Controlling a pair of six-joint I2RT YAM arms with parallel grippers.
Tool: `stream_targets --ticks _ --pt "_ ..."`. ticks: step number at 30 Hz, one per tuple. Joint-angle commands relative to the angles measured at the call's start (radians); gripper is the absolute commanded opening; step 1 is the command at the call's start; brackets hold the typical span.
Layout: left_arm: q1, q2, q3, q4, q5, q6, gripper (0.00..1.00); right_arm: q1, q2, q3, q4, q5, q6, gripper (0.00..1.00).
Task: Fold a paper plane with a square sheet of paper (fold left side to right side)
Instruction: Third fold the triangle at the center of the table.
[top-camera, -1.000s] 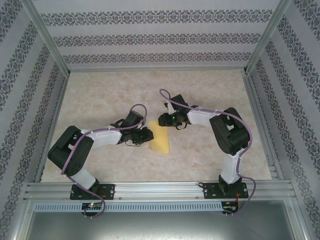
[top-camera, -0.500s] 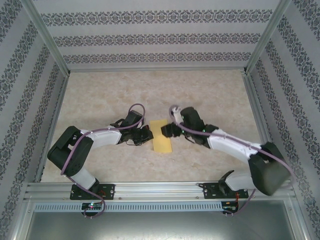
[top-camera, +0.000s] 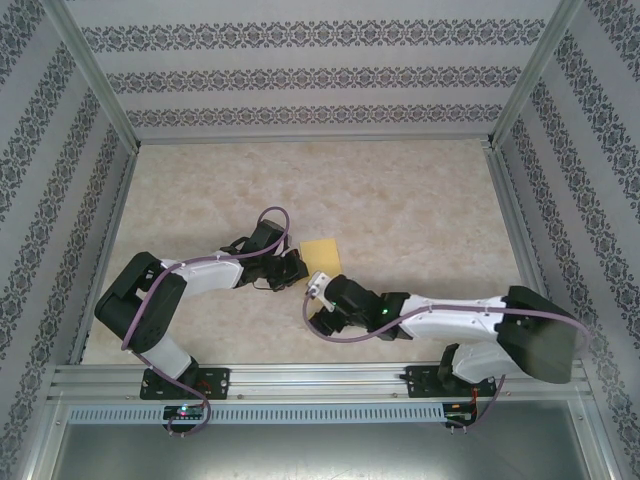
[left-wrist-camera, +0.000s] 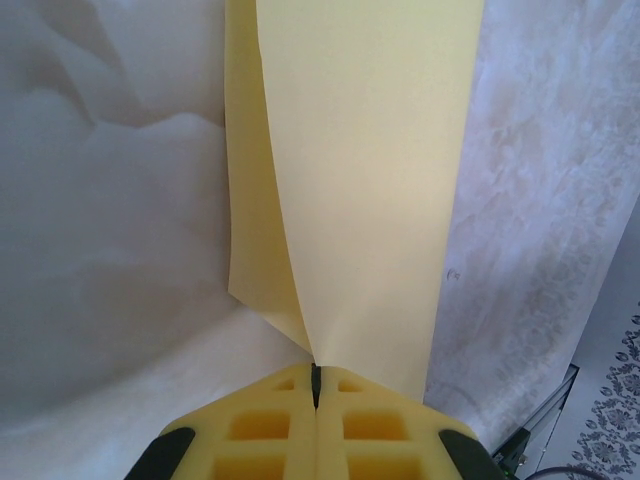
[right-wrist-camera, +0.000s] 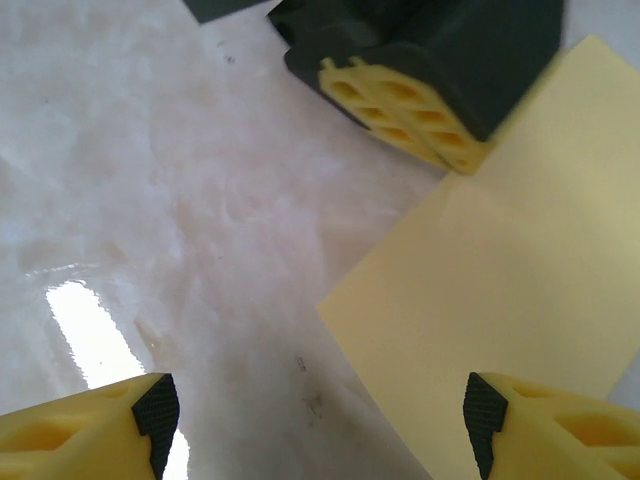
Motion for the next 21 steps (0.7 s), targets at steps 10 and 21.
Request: stream_targets --ticks 10,21 --pt "-0.001 -0.026 0.031 -0.004 0.01 0.0 0.0 0.016 0.143 0.128 -0.051 0.086 -0.071 0.51" --pt "0.001 -0.036 0.04 -0.057 -0.015 0.049 0.12 -0.019 0.113 0.135 -0.092 0.037 -0.034 0.0"
